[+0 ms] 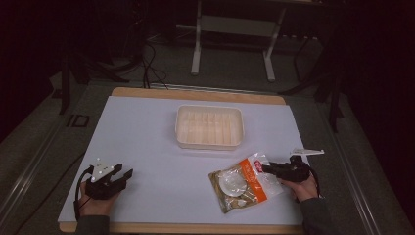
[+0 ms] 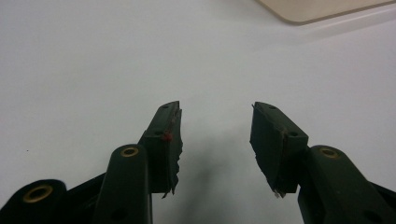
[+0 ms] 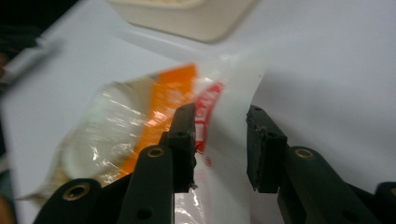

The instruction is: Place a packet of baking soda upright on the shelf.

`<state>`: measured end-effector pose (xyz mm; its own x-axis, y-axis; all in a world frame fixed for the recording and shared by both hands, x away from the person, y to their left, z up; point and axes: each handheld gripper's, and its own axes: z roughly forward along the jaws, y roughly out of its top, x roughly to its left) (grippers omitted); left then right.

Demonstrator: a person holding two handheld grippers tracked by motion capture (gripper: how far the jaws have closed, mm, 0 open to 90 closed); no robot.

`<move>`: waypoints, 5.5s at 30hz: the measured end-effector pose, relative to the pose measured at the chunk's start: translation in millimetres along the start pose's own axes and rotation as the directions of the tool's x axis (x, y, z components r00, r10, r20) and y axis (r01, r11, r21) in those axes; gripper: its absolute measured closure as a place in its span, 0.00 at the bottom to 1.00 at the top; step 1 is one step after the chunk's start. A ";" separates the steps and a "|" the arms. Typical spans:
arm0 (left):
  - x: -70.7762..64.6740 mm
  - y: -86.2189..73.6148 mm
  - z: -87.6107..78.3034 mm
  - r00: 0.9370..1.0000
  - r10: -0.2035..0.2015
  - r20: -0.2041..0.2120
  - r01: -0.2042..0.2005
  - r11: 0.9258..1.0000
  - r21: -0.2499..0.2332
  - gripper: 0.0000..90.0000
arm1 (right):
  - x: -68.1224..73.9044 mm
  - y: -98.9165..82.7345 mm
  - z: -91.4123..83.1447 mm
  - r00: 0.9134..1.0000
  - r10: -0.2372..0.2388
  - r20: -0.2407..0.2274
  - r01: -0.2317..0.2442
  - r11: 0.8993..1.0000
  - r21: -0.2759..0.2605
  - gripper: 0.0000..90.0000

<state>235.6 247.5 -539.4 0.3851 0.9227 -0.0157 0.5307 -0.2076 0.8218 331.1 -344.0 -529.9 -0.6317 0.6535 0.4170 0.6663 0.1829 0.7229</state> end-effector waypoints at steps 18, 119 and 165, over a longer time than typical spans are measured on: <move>-1.5 0.4 0.0 1.000 0.012 -0.004 -0.011 1.000 0.004 0.58 | 22.9 2.4 16.1 0.999 -0.037 -0.011 0.039 0.981 0.192 0.74; -9.4 -6.4 6.8 0.998 0.029 -0.060 -0.029 1.000 0.002 0.56 | 135.0 107.8 -19.5 0.994 -0.049 -0.094 0.045 0.998 -0.046 1.00; -3.4 -7.3 5.8 0.996 0.003 -0.086 -0.002 1.000 0.008 0.54 | 130.3 141.6 -21.1 1.000 -0.009 0.000 0.009 0.987 -0.163 1.00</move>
<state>234.8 244.0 -548.6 0.3203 0.9466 0.0356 0.5358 -0.2120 0.8173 334.8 -248.4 -361.6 -0.6378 0.6515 0.4107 0.5873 0.0665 0.8066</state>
